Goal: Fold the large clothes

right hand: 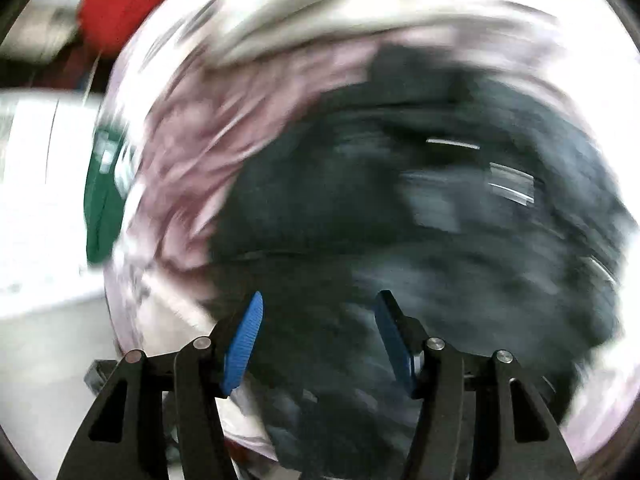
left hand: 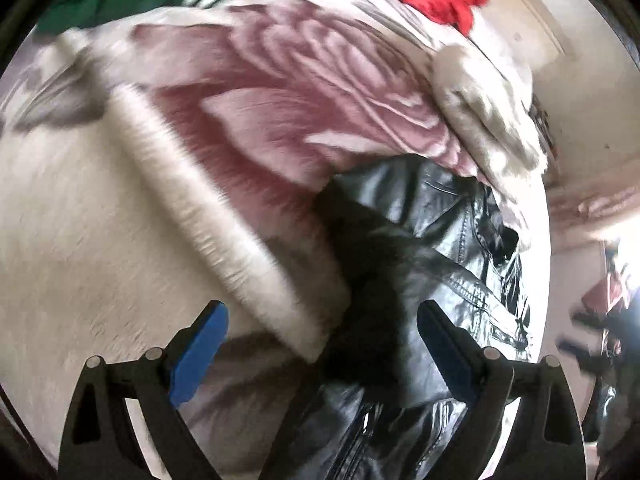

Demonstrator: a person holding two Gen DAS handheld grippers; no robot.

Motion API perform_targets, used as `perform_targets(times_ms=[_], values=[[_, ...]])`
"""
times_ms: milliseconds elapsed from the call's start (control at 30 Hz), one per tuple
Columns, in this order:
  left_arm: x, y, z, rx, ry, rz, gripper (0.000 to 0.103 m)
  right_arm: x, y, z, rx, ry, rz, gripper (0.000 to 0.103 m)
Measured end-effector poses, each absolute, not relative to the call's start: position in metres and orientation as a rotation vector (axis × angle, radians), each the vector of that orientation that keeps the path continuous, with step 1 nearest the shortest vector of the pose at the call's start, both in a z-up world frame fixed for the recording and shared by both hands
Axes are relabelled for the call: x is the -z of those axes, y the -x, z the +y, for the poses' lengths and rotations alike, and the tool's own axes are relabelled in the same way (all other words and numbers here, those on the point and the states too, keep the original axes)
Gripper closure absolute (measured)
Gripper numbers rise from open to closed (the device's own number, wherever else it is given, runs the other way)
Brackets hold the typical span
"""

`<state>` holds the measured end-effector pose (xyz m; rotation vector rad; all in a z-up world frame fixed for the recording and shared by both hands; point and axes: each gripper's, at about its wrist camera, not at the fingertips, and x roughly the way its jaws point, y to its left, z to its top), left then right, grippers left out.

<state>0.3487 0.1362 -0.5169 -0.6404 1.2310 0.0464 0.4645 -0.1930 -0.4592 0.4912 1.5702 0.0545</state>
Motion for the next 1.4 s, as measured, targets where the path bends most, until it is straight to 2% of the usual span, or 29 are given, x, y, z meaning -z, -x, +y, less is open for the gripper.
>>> perform_targets(times_ms=[67, 100, 133, 200, 233, 300, 333, 367, 400, 467, 500, 633, 700, 767, 800, 833, 867, 900, 933, 1067, 1233, 1267, 1300, 1333, 1400], values=[[0.527, -0.363, 0.122, 0.000, 0.605, 1.270, 0.007, 0.453, -0.434, -0.262, 0.098, -0.568, 1.528, 0.036], [0.533, -0.371, 0.111, 0.014, 0.565, 1.290, 0.011, 0.459, -0.418, -0.296, 0.166, -0.616, 1.516, 0.036], [0.537, -0.377, 0.103, 0.025, 0.525, 1.300, 0.027, 0.468, -0.409, -0.324, 0.206, -0.650, 1.515, 0.036], [0.544, -0.384, 0.087, 0.027, 0.458, 1.324, 0.050, 0.494, -0.401, -0.366, 0.224, -0.678, 1.543, 0.036], [0.546, -0.386, 0.080, 0.031, 0.425, 1.320, 0.054, 0.511, -0.404, -0.380, 0.206, -0.700, 1.554, 0.036], [0.545, -0.386, 0.068, -0.008, 0.352, 1.307, 0.059, 0.538, -0.405, -0.396, 0.148, -0.775, 1.568, 0.036], [0.545, -0.387, 0.064, -0.030, 0.324, 1.310, 0.059, 0.547, -0.405, -0.397, 0.132, -0.794, 1.566, 0.039], [0.546, -0.386, 0.061, -0.051, 0.308, 1.314, 0.059, 0.550, -0.405, -0.397, 0.145, -0.778, 1.546, 0.068], [0.547, -0.386, 0.060, -0.066, 0.304, 1.314, 0.059, 0.548, -0.406, -0.396, 0.151, -0.753, 1.527, 0.075], [0.550, -0.385, 0.057, -0.087, 0.291, 1.323, 0.058, 0.534, -0.404, -0.402, 0.141, -0.727, 1.451, 0.096], [0.552, -0.385, 0.055, -0.095, 0.287, 1.326, 0.058, 0.527, -0.402, -0.408, 0.134, -0.723, 1.414, 0.101], [0.545, -0.390, 0.042, -0.164, 0.209, 1.336, 0.056, 0.555, -0.410, -0.418, 0.086, -0.700, 1.541, 0.100], [0.532, -0.390, 0.038, -0.197, 0.181, 1.342, 0.057, 0.551, -0.417, -0.425, 0.012, -0.721, 1.557, 0.100], [0.507, -0.383, 0.034, -0.230, 0.168, 1.294, 0.051, 0.539, -0.417, -0.442, -0.041, -0.798, 1.545, 0.090], [0.500, -0.381, 0.033, -0.230, 0.168, 1.283, 0.032, 0.531, -0.414, -0.452, -0.046, -0.832, 1.524, 0.084], [0.491, -0.377, 0.030, -0.230, 0.172, 1.270, 0.012, 0.525, -0.411, -0.465, -0.052, -0.875, 1.505, 0.064], [0.482, -0.372, 0.028, -0.233, 0.178, 1.250, 0.009, 0.523, -0.409, -0.472, -0.057, -0.907, 1.498, 0.044], [0.476, -0.367, 0.025, -0.232, 0.182, 1.231, 0.009, 0.523, -0.408, -0.483, -0.052, -0.941, 1.498, 0.039], [0.471, -0.359, 0.021, -0.234, 0.183, 1.216, 0.009, 0.527, -0.409, -0.493, -0.040, -0.970, 1.505, 0.039], [0.476, -0.341, 0.007, -0.232, 0.215, 1.237, 0.009, 0.561, -0.432, -0.513, -0.023, -1.064, 1.524, 0.039], [0.502, -0.306, -0.015, -0.242, 0.179, 1.300, 0.009, 0.615, -0.484, -0.481, -0.105, -1.130, 1.561, 0.040], [0.509, -0.299, -0.019, -0.239, 0.166, 1.320, 0.009, 0.612, -0.491, -0.466, -0.094, -1.060, 1.564, 0.054], [0.514, -0.294, -0.022, -0.241, 0.153, 1.335, 0.009, 0.611, -0.499, -0.450, -0.075, -0.981, 1.574, 0.075], [0.518, -0.286, -0.027, -0.240, 0.146, 1.347, 0.009, 0.605, -0.504, -0.434, -0.091, -0.909, 1.582, 0.091], [0.521, -0.275, -0.034, -0.235, 0.143, 1.359, 0.009, 0.576, -0.516, -0.414, -0.100, -0.722, 1.537, 0.096]])
